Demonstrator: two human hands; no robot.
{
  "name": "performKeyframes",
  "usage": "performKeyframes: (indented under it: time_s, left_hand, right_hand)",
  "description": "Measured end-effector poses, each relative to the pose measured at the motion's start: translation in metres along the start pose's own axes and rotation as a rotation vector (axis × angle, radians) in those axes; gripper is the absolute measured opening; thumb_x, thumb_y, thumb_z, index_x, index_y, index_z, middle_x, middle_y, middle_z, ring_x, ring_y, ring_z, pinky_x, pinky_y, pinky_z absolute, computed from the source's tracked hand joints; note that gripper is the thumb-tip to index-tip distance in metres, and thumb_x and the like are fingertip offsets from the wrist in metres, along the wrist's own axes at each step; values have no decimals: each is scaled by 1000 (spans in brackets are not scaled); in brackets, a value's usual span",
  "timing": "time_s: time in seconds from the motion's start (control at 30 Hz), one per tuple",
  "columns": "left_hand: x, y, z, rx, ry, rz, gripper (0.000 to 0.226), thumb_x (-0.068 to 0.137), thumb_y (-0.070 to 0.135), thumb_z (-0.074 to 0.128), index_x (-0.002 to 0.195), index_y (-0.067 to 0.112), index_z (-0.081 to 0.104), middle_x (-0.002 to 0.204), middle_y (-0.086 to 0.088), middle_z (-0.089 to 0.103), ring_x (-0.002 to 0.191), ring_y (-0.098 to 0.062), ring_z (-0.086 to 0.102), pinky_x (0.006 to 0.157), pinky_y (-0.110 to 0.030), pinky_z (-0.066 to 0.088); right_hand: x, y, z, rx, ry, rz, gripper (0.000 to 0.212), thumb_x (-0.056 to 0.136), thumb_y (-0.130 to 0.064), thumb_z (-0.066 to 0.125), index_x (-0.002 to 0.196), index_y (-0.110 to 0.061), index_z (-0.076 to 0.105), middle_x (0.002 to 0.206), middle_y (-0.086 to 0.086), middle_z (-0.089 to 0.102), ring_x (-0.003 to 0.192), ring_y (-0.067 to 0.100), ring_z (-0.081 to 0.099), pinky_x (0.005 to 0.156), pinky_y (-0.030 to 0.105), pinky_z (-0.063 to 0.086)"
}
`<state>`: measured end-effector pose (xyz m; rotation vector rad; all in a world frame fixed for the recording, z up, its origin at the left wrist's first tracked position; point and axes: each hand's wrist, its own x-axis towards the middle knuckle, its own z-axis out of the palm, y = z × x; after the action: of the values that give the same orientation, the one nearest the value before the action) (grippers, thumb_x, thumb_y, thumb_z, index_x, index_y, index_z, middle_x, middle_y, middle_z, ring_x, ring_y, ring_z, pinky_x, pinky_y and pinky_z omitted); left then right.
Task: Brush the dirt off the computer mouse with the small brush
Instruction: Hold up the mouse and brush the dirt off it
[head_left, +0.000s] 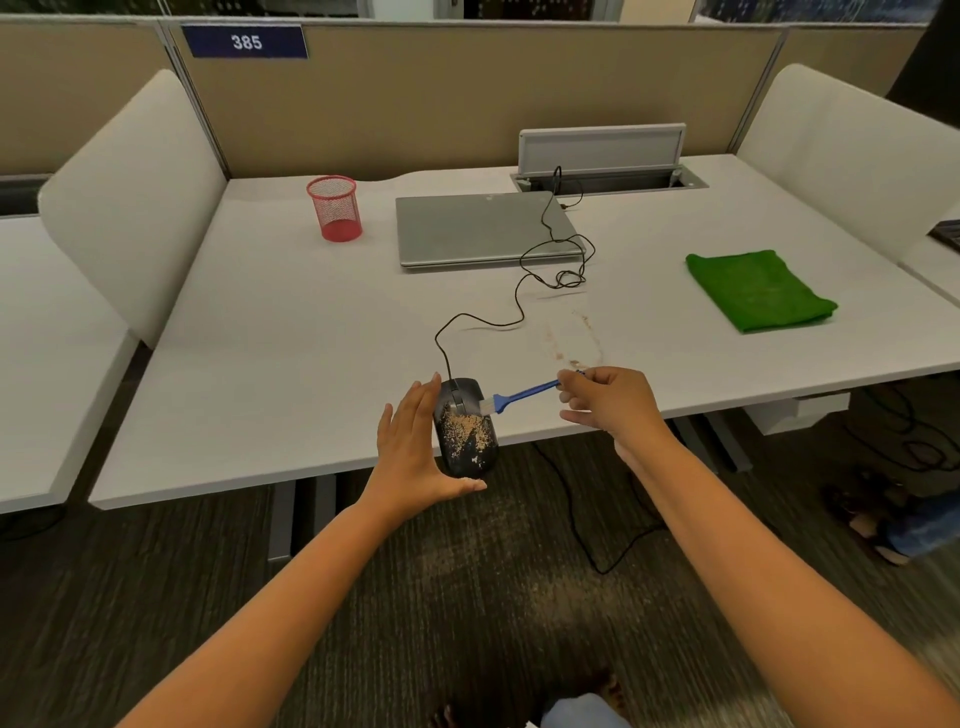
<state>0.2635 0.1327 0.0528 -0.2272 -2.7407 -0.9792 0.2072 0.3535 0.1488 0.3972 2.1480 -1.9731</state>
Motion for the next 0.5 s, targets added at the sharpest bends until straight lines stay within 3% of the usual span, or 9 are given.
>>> performKeyframes:
  time_s: [0.13,0.5]
  left_hand:
    - [-1,2,3,-12,-7,-14,121,49,72,67,139,34,-5,153,-1,10,137,-11,2,113,-45,-2]
    - [-5,0,6,10,-49,7,122,48,77,65,139,37,-6,153,-5,14,136,-8,2,112,-42,-5]
  right_hand:
    - [7,0,-1,109,20,65,15,80,-21,70,73,-8,67,71,6,66,61,11,59,56,24,59]
    - [13,25,-17,108,64,158,16,81,-20,70,75,-6,66,76,8,67,60,9,59,59,24,58]
